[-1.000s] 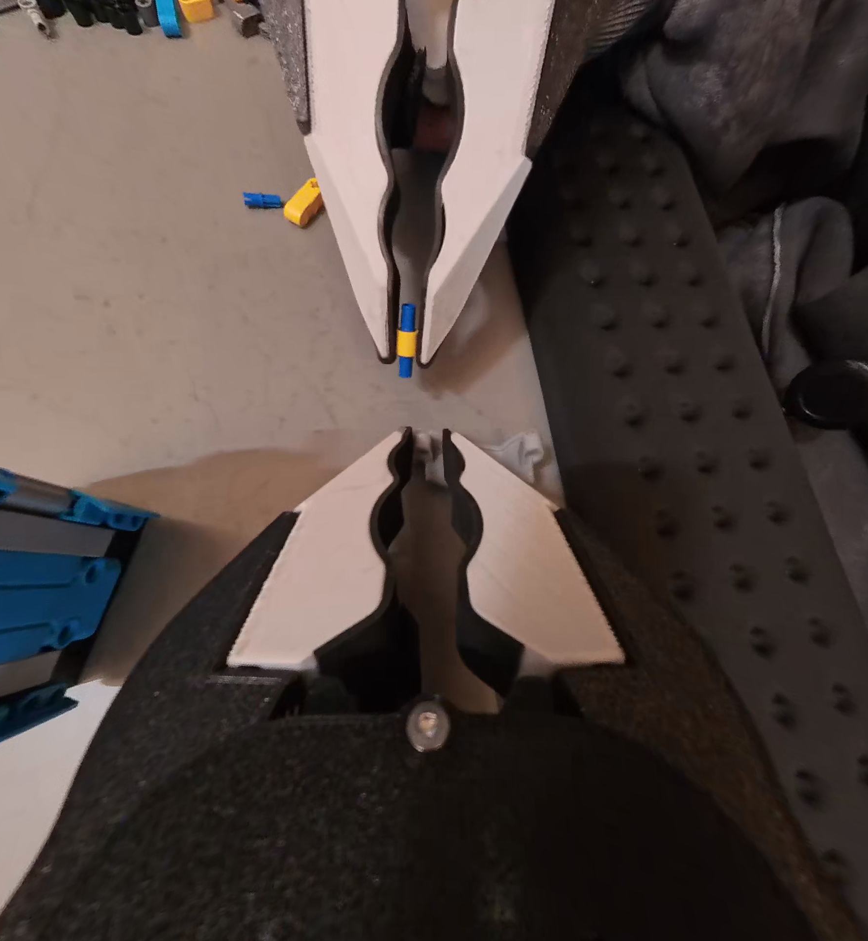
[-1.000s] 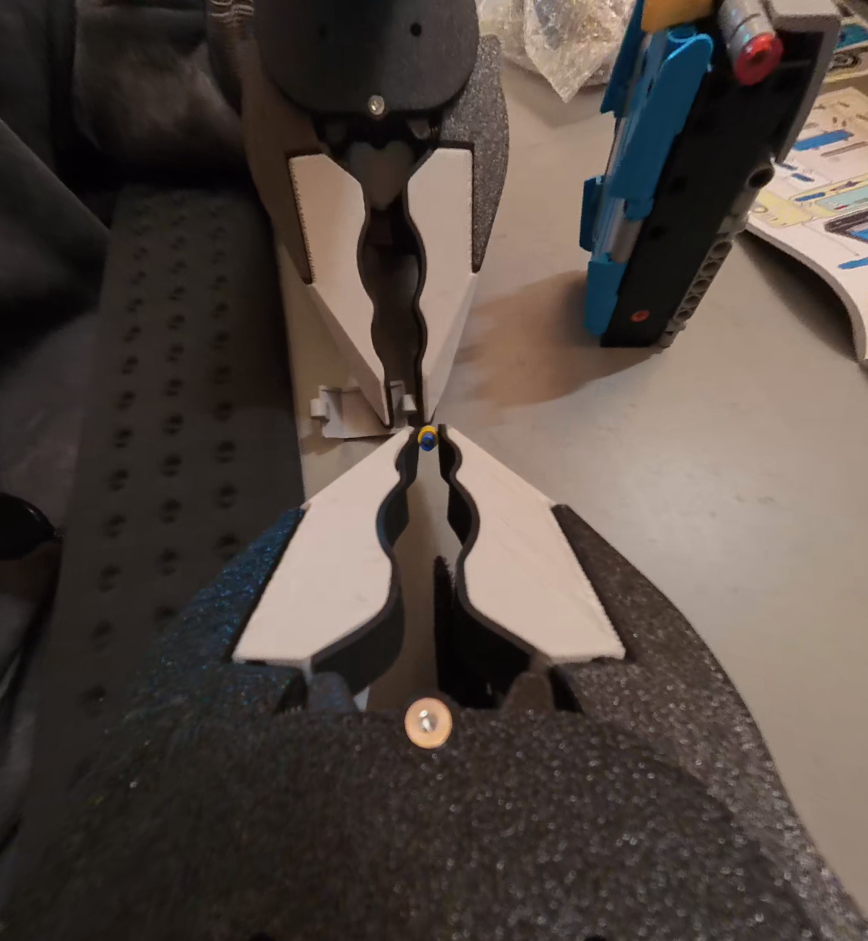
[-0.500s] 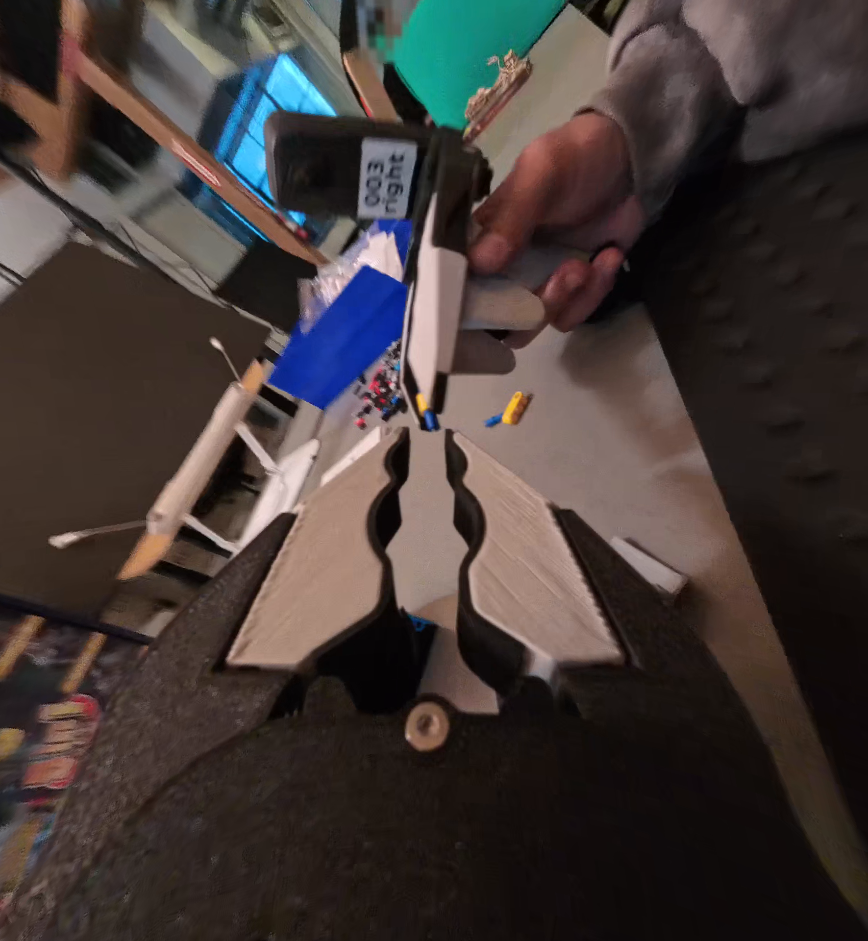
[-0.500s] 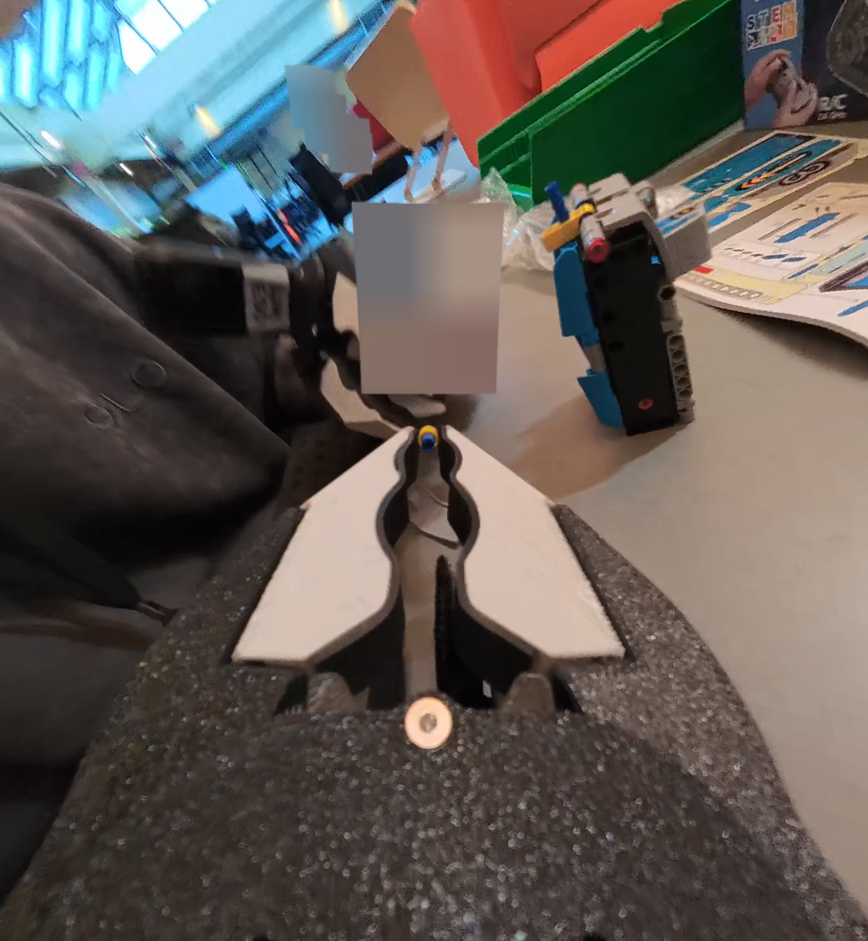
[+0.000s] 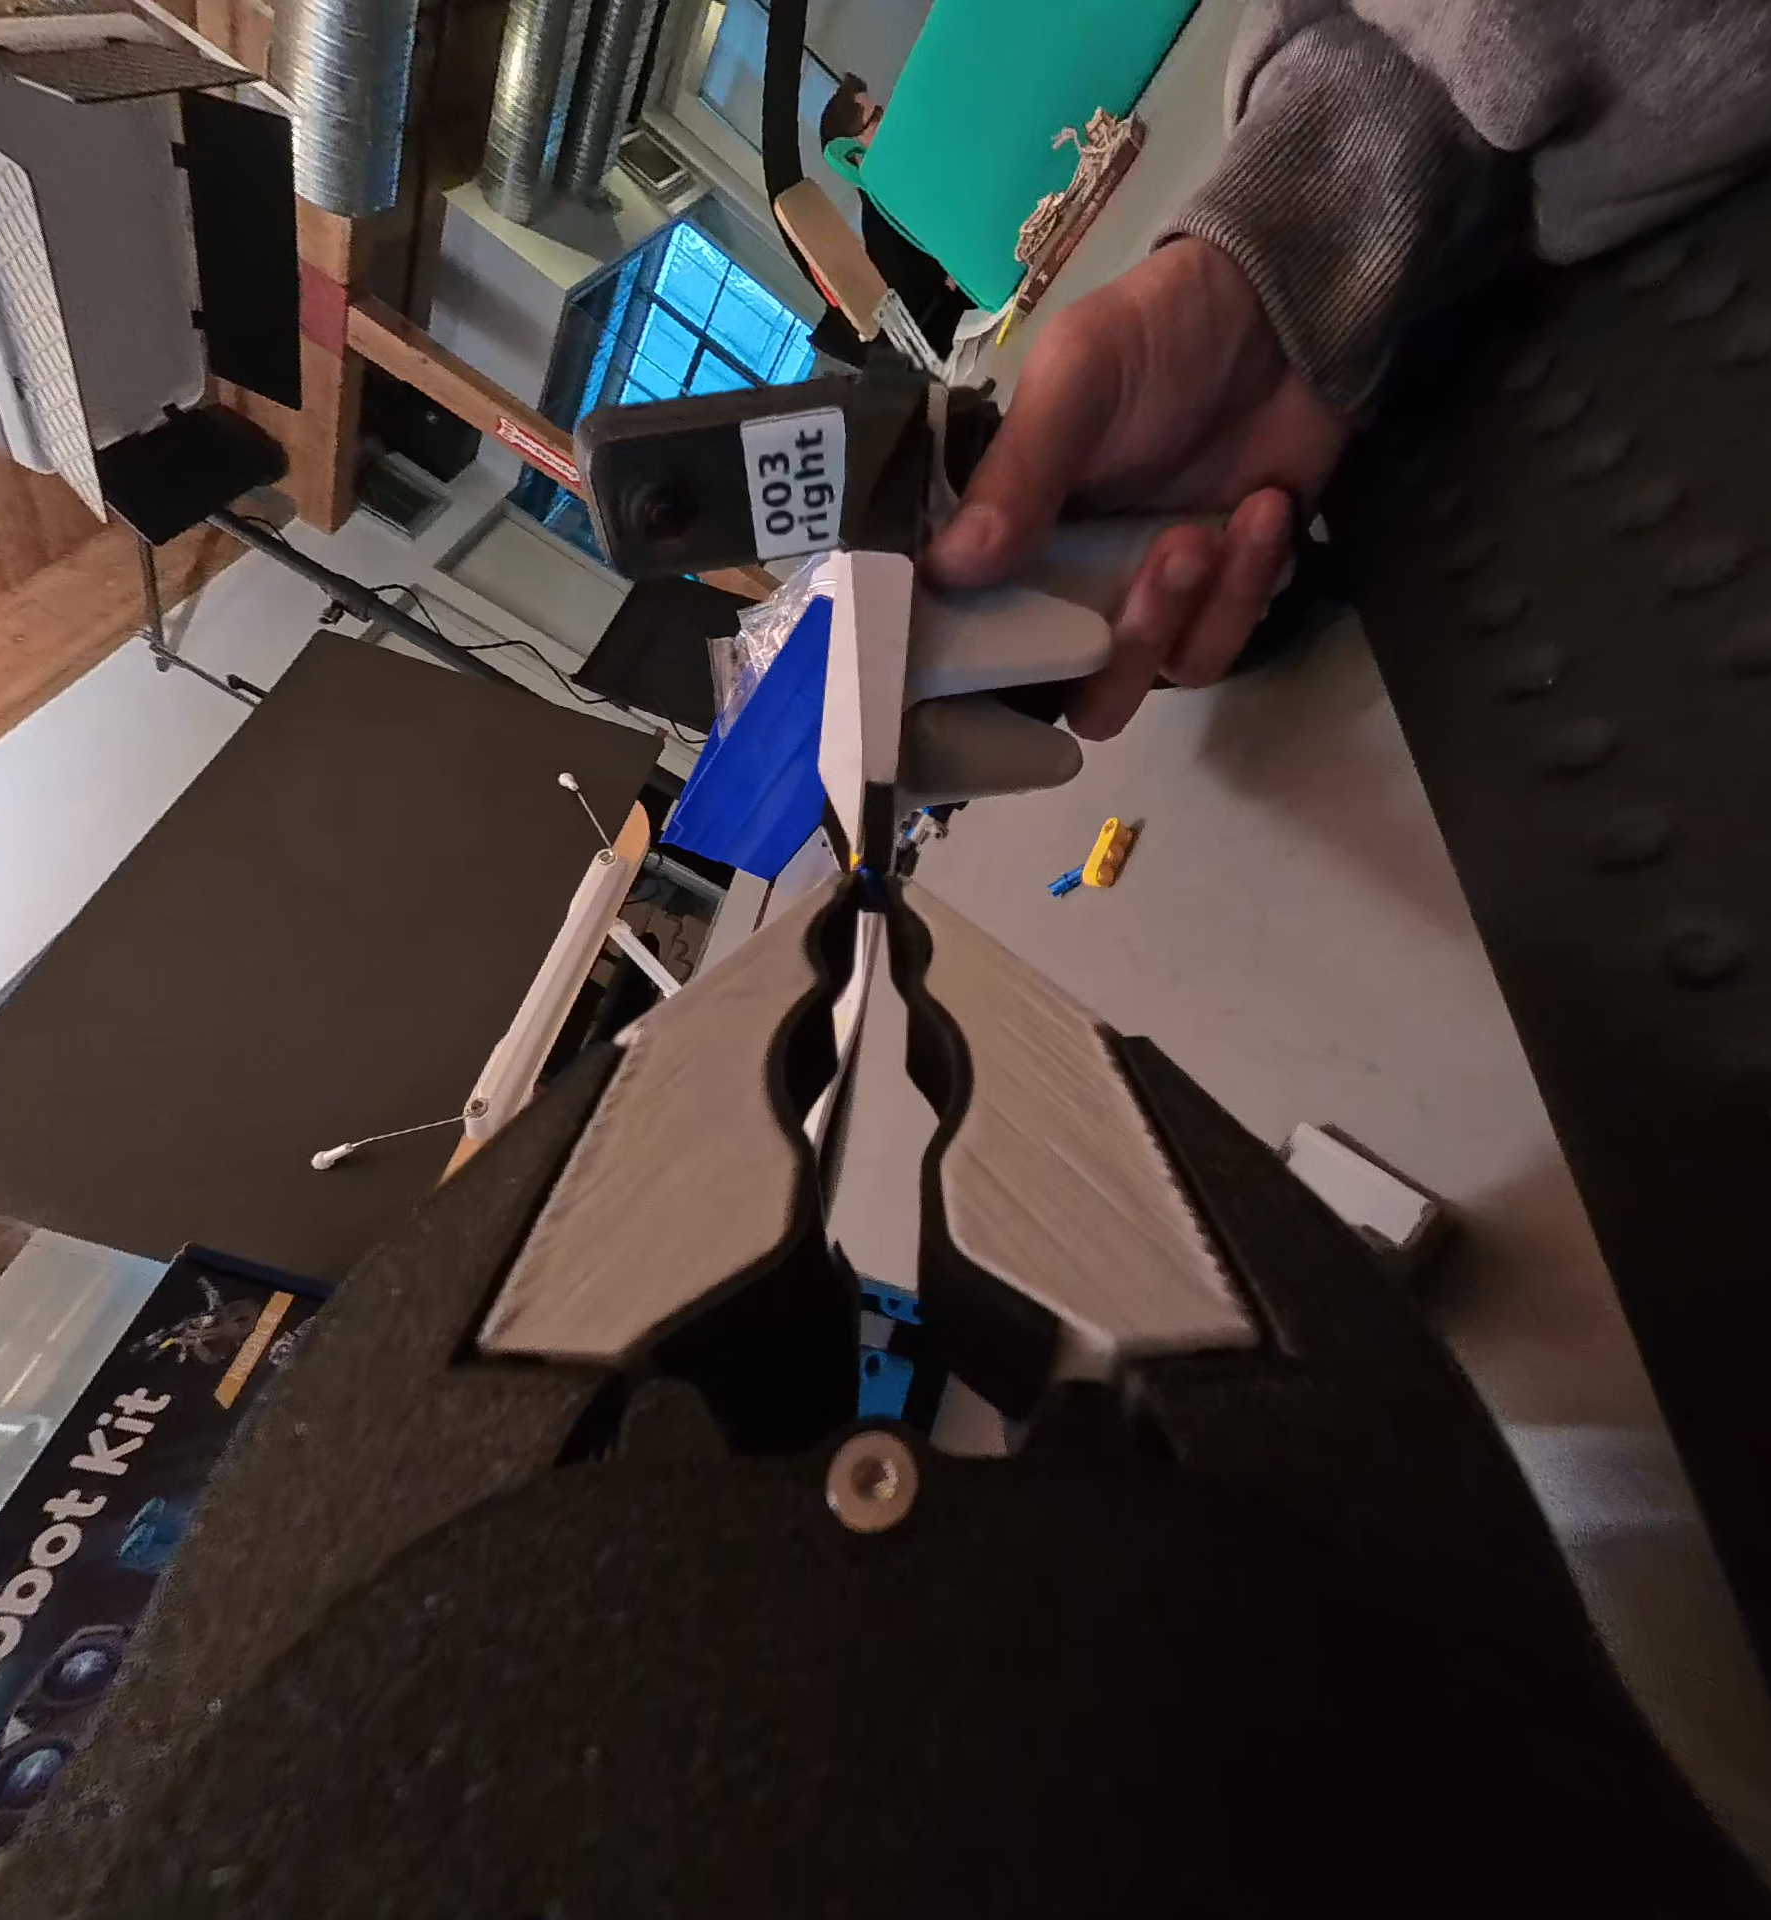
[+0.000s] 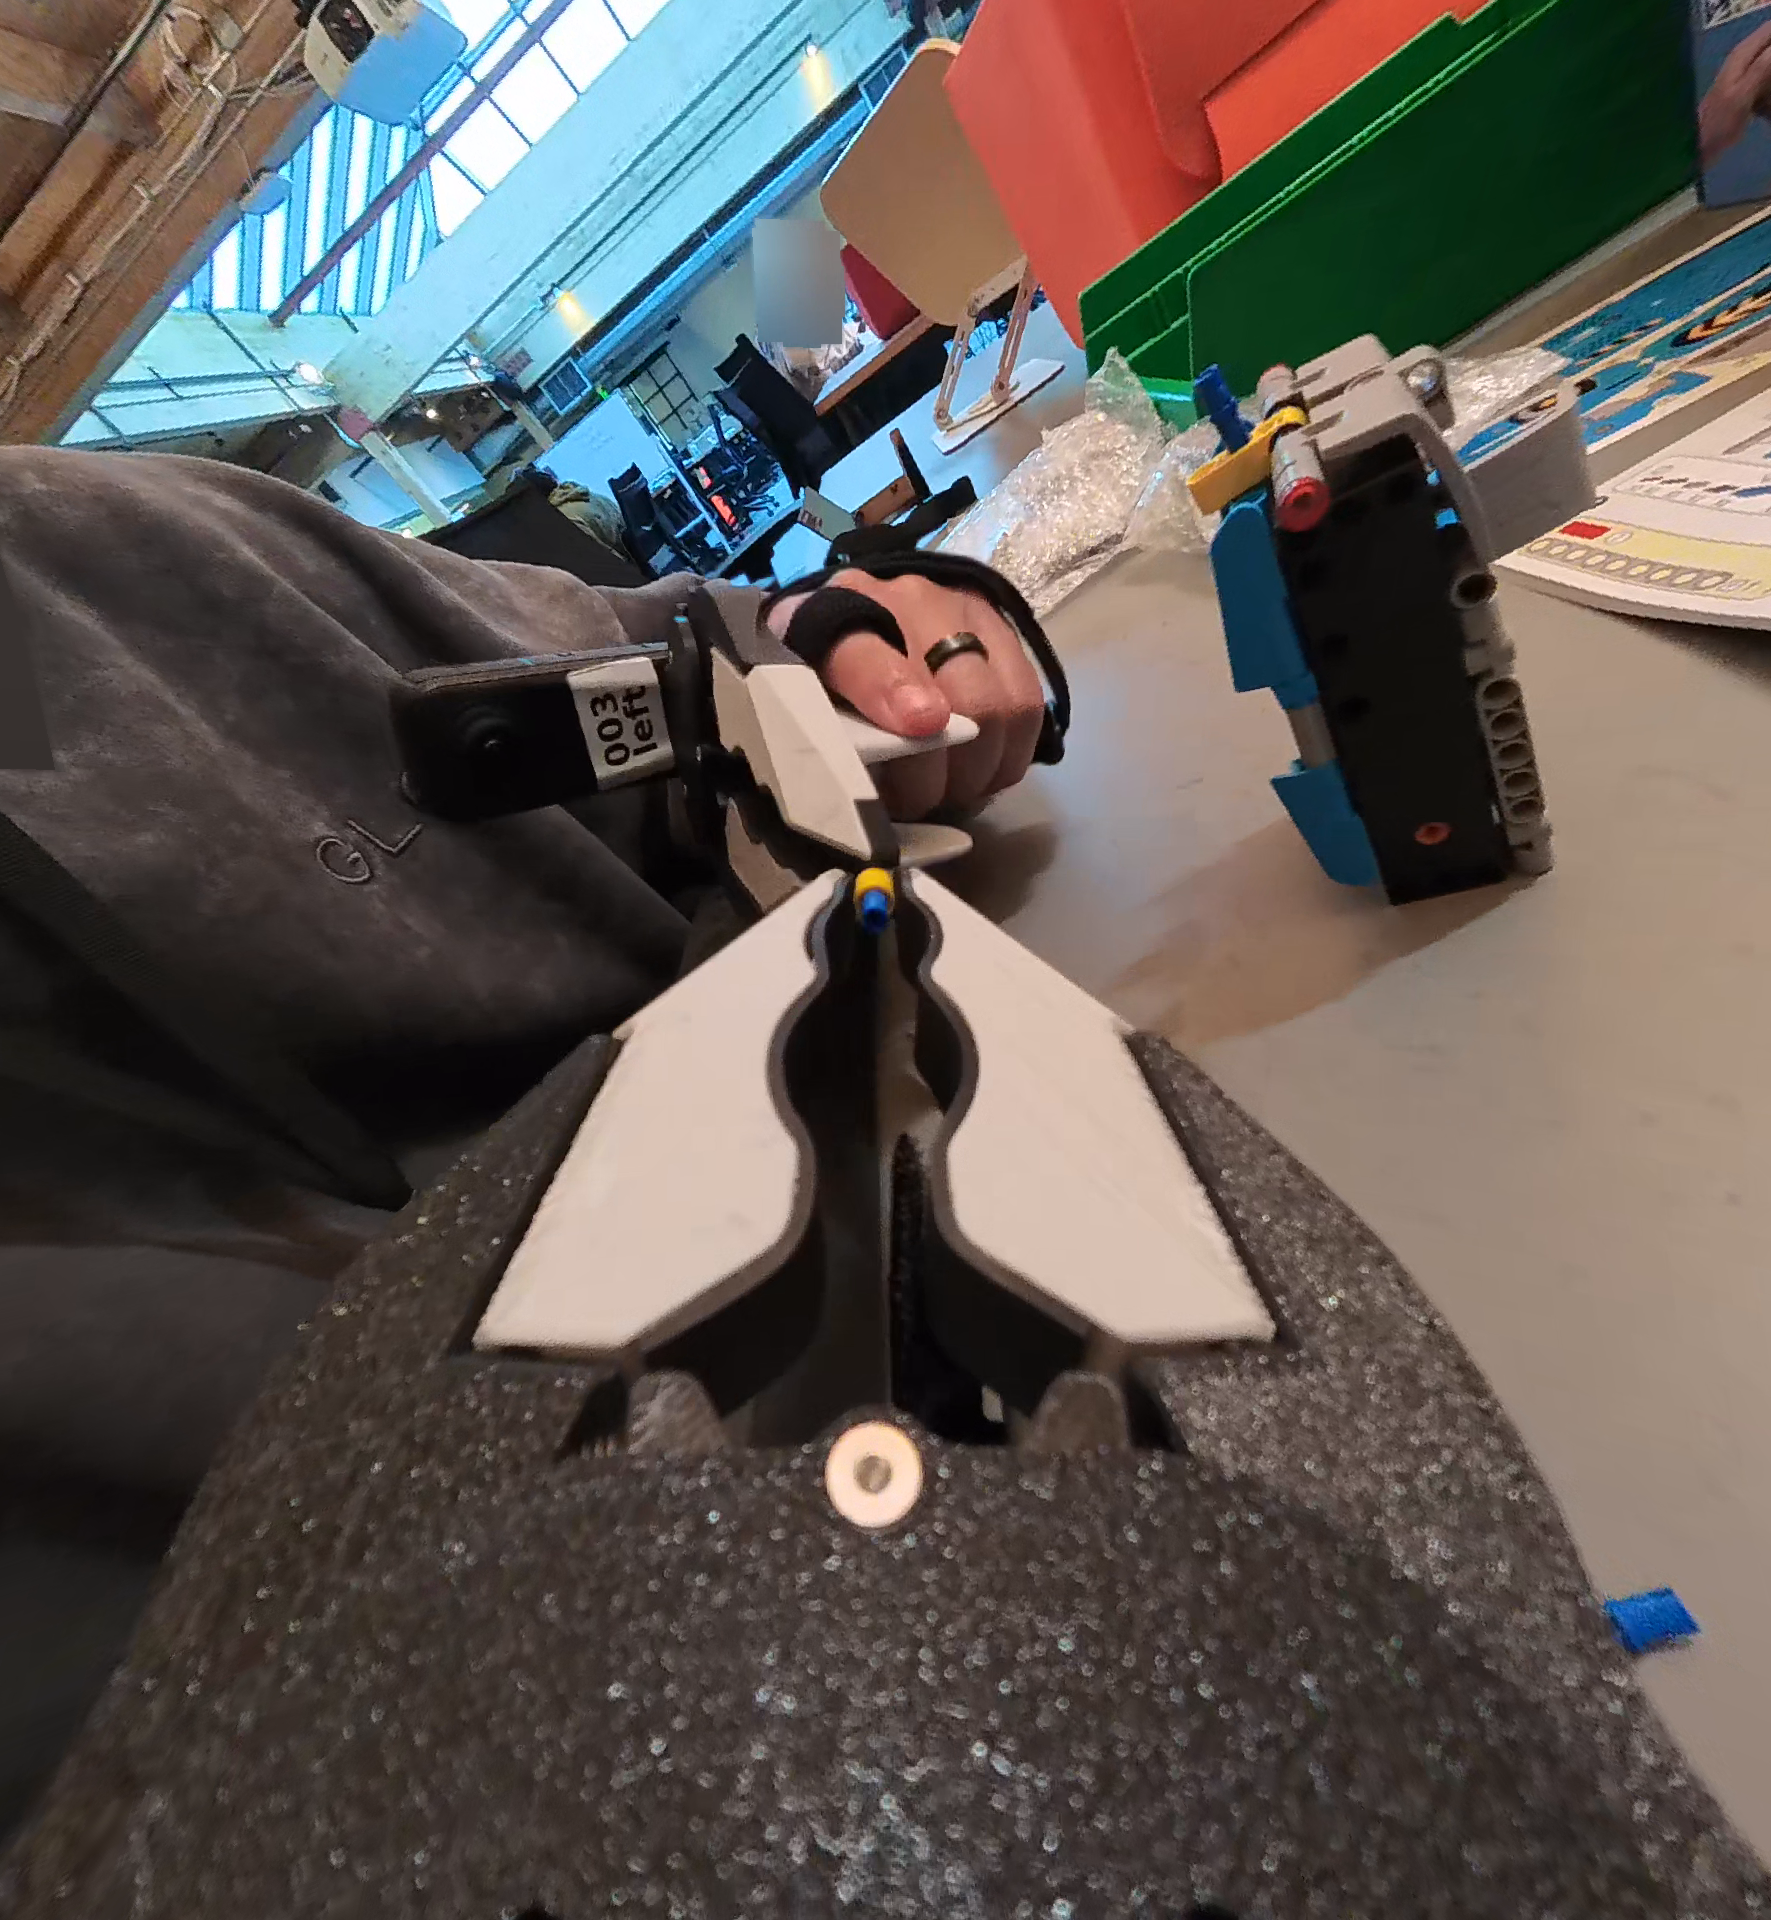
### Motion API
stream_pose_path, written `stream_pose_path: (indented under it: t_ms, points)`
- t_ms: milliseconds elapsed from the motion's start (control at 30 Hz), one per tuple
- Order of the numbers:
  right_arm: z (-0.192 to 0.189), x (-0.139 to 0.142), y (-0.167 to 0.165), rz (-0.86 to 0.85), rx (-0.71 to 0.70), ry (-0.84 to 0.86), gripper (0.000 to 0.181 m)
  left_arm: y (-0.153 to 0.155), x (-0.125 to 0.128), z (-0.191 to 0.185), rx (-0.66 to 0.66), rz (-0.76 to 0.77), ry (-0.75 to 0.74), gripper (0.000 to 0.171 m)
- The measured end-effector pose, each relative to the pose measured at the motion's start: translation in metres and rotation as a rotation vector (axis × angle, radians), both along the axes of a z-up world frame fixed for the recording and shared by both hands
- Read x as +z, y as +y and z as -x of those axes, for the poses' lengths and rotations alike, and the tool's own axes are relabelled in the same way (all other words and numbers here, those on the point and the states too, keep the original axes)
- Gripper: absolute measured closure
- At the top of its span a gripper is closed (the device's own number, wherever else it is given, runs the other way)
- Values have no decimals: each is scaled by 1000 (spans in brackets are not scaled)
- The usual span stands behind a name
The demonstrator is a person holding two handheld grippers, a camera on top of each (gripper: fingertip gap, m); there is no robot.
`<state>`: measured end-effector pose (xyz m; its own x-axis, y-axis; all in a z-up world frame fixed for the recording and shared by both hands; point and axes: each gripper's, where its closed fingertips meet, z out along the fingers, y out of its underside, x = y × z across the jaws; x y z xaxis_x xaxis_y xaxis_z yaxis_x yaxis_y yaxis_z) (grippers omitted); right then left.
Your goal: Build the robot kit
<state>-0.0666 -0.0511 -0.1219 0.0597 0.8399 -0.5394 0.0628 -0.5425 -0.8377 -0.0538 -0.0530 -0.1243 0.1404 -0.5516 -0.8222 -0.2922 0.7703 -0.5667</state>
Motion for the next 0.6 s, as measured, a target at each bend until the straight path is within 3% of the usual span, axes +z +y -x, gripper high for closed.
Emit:
stream_pose_path:
  t_ms: [467, 533, 600]
  points:
    - [-2, 0, 3, 18, -11, 5, 174, 2, -1, 2, 5, 6, 13, 168]
    - [-2, -5, 4, 10, -21, -26, 174, 4, -8, 2, -12, 53, 45, 166]
    - [-5, -12, 9, -19, -56, -81, 174, 7, -19, 7, -60, 219, 117, 164]
